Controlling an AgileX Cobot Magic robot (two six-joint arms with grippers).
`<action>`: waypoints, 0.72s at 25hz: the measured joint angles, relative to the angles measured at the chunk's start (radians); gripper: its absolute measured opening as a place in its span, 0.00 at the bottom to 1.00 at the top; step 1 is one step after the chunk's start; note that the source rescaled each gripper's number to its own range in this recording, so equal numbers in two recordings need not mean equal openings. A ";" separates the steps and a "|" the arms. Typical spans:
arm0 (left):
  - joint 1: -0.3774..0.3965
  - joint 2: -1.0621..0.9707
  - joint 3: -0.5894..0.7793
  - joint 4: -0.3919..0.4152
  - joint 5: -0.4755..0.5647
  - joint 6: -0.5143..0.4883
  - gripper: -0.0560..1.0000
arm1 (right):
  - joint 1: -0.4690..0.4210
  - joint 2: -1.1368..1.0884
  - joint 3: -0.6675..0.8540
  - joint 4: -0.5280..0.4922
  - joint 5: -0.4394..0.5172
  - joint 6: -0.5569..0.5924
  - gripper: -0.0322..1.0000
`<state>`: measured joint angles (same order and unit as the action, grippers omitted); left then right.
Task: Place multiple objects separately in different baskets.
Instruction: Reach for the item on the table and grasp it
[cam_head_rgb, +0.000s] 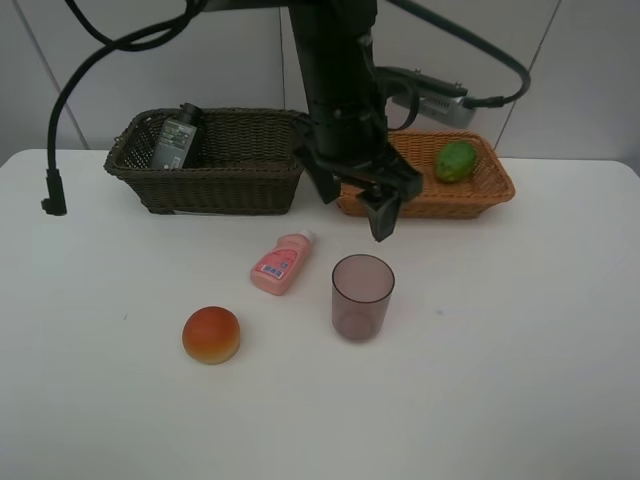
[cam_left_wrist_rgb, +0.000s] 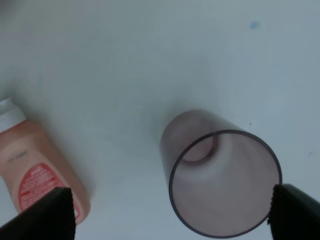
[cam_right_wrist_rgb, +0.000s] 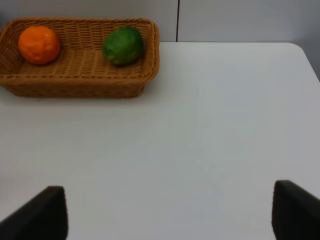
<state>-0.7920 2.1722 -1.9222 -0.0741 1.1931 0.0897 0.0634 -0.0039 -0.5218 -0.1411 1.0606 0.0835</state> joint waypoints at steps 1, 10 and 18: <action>-0.004 0.009 0.000 0.005 0.000 0.000 1.00 | 0.000 0.000 0.000 0.000 0.000 0.000 0.71; -0.014 0.030 -0.001 0.042 0.001 0.027 1.00 | 0.000 0.000 0.000 0.000 0.000 0.000 0.71; -0.018 0.045 -0.003 0.062 0.001 0.110 1.00 | 0.000 0.000 0.000 0.000 0.000 0.000 0.71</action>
<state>-0.8098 2.2169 -1.9249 -0.0121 1.1940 0.2002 0.0634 -0.0039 -0.5218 -0.1411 1.0606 0.0835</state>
